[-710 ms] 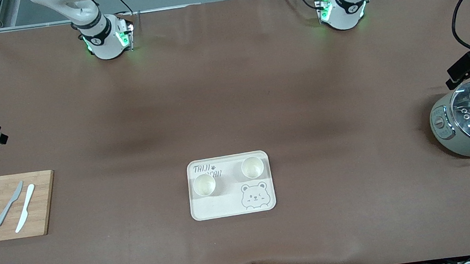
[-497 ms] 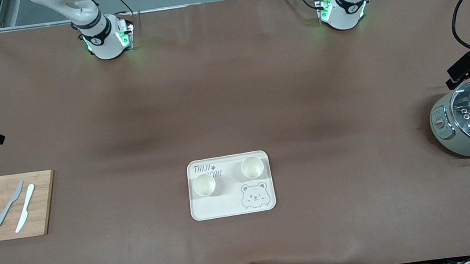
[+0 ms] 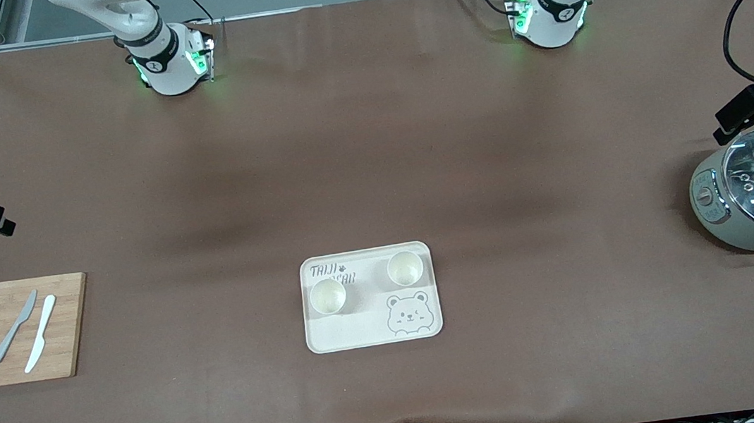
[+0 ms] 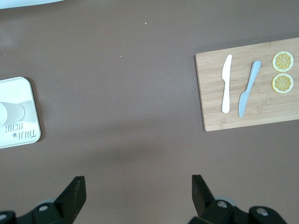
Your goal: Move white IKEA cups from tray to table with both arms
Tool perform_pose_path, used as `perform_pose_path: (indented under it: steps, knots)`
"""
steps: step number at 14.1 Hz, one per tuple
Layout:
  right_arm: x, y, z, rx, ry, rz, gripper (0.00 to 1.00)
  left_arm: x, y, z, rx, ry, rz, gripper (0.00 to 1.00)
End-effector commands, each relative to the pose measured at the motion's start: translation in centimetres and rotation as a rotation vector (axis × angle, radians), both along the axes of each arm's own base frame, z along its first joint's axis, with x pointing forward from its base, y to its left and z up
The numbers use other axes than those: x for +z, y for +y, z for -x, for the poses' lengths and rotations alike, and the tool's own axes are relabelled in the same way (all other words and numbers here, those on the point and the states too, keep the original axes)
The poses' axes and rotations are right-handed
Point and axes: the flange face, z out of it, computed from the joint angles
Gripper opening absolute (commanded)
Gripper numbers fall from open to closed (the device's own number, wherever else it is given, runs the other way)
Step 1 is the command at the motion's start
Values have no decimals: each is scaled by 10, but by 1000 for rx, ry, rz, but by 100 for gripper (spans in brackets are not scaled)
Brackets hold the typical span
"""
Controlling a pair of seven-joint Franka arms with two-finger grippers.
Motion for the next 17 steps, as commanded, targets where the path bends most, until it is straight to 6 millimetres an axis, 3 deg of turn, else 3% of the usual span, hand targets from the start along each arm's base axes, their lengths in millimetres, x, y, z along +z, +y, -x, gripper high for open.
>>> perform_pose_path:
  steps: [1,4,9,14,17]
  knots:
    - [-2,1,-8,-6,4,-16,100,-19,2,-1,0,46,-23,100]
    - [-4,2,-8,-6,8,-18,100,-46,-4,-7,2,107,-19,100]
    - [-5,16,-10,15,7,-22,100,-99,-35,-32,13,166,47,100]
    - [-11,61,-28,74,-68,-37,100,-144,-82,-57,87,160,50,100]
    - [-7,83,-28,89,-80,-57,100,-165,-128,-77,148,146,46,100]
